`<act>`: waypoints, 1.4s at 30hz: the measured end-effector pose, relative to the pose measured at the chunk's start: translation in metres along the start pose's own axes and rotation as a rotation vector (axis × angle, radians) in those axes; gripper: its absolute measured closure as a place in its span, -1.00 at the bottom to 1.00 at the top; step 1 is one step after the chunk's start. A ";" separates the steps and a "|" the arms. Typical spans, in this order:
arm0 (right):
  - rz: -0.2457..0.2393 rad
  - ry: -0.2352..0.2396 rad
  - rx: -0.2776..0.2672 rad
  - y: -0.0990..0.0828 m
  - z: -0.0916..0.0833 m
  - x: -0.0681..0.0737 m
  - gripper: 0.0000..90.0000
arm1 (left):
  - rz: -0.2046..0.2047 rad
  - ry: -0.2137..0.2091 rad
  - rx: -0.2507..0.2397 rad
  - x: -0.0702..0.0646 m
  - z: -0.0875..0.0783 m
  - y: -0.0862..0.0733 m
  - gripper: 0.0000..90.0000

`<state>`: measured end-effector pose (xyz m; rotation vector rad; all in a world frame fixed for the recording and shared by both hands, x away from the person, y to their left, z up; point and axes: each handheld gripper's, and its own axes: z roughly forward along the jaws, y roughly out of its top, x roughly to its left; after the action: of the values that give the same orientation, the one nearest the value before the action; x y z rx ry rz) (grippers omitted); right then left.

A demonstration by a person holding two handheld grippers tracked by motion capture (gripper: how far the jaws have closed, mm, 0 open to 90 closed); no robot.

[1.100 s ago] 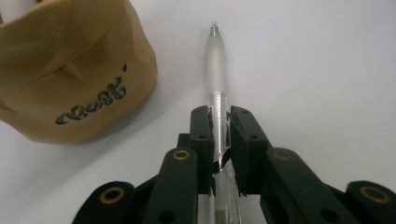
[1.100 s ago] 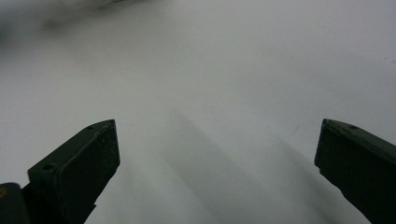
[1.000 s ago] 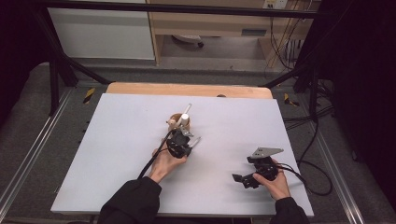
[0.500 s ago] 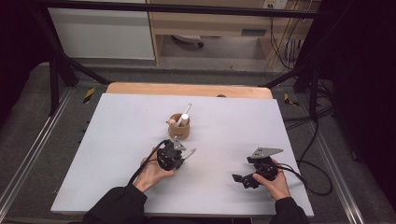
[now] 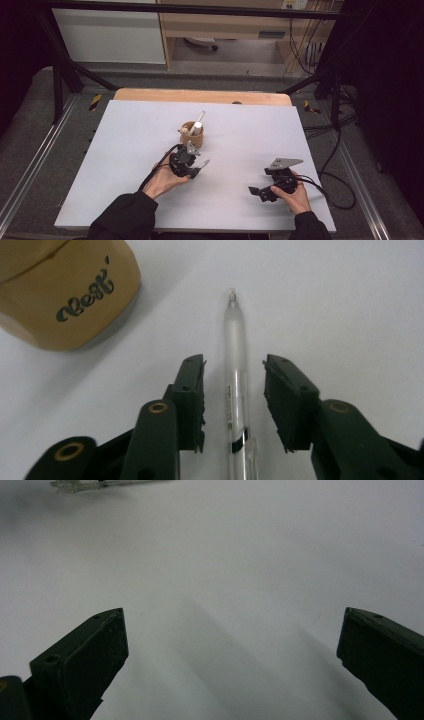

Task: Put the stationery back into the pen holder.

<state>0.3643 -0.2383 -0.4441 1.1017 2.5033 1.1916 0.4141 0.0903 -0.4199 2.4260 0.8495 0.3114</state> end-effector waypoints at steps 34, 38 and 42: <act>-0.003 0.000 -0.003 0.000 -0.001 0.000 -0.98 | 0.019 -0.041 0.062 0.007 0.016 0.016 0.78; -0.003 0.001 -0.002 0.000 -0.001 -0.001 -0.98 | 0.020 -0.037 0.045 0.009 0.008 0.015 0.78; -0.003 0.002 -0.001 0.000 -0.001 0.000 -0.99 | 0.019 -0.038 0.030 0.010 0.001 0.014 0.78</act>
<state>0.3643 -0.2390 -0.4434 1.0966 2.5046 1.1936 0.4294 0.0874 -0.4123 2.4614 0.8204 0.2606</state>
